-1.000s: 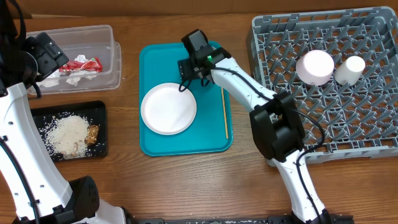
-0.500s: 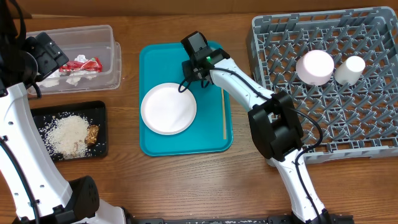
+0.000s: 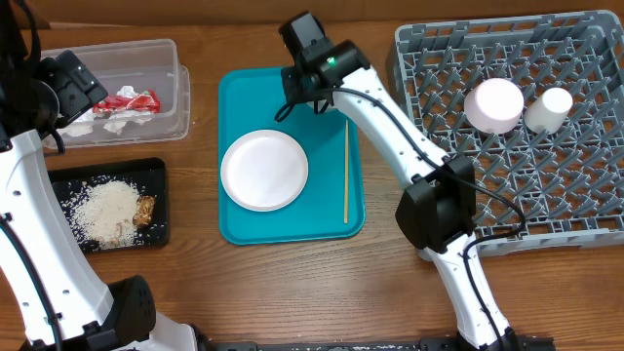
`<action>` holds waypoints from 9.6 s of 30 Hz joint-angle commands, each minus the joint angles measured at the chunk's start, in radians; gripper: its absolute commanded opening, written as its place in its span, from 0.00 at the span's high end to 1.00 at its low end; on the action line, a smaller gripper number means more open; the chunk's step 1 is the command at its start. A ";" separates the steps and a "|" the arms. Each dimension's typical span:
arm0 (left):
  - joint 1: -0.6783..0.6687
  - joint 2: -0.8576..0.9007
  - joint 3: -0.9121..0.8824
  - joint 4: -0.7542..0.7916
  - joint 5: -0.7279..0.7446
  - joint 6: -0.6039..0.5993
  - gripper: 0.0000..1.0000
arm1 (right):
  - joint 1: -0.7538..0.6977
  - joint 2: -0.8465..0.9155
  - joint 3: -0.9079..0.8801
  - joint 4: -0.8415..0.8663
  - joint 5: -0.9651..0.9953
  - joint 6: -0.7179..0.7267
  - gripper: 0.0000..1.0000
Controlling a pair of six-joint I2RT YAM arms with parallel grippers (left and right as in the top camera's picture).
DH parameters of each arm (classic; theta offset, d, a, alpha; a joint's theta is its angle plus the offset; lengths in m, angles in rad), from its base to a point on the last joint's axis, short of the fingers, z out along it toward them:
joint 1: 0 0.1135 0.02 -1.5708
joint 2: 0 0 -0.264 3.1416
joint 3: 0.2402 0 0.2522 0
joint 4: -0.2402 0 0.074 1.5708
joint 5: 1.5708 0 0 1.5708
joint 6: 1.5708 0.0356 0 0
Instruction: Sort waste into correct bins and load items into the dishwasher
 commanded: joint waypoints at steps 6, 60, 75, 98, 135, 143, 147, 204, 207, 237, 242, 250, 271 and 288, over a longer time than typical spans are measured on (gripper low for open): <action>0.000 0.006 -0.003 -0.002 -0.010 -0.010 0.00 | -0.171 -0.185 0.156 -0.227 -0.043 0.140 0.96; 0.000 0.006 -0.003 -0.002 -0.010 -0.010 0.00 | -1.151 -0.570 -1.007 -0.320 -1.535 -0.670 0.96; 0.000 0.006 -0.003 -0.002 -0.010 -0.010 0.00 | -1.188 -0.570 -1.087 -0.118 -1.448 -0.504 0.96; 0.000 0.006 -0.003 -0.002 -0.010 -0.010 0.00 | -1.207 -0.571 -0.976 0.073 -1.186 -0.078 0.83; 0.000 0.006 -0.003 -0.002 -0.010 -0.010 0.00 | -0.679 -0.568 -0.546 -0.107 -0.076 -0.051 0.37; 0.000 0.006 -0.003 -0.002 -0.010 -0.010 0.00 | -0.520 -0.494 -0.557 -0.106 0.169 0.029 0.43; 0.000 0.006 -0.003 -0.002 -0.010 -0.010 0.00 | -0.512 -0.447 -0.571 -0.136 0.173 0.082 0.48; -0.006 0.006 -0.003 -0.002 -0.010 -0.010 0.00 | -1.118 -0.552 -0.937 -0.203 -1.392 -0.493 0.96; -0.006 0.006 -0.003 -0.002 -0.010 -0.010 0.00 | -1.153 -0.552 -0.982 -0.191 -1.377 -0.489 0.96; -0.006 0.006 -0.003 -0.002 -0.010 -0.010 0.00 | -1.295 -0.592 -0.878 -0.187 -0.977 -0.143 0.72; -0.006 0.006 -0.003 -0.002 -0.010 -0.010 0.00 | -1.329 -0.648 -0.806 -0.186 -0.787 -0.036 0.72; -0.006 0.006 -0.003 -0.002 -0.010 -0.010 0.00 | -1.290 -0.764 -0.776 -0.193 -0.673 -0.022 0.72; -0.006 0.006 -0.003 -0.002 -0.010 -0.010 0.00 | -0.911 -0.732 -0.934 -0.197 -0.146 0.106 0.96; -0.006 0.006 -0.003 -0.002 -0.010 -0.010 0.00 | -0.918 -0.731 -1.025 -0.098 -0.109 0.134 0.96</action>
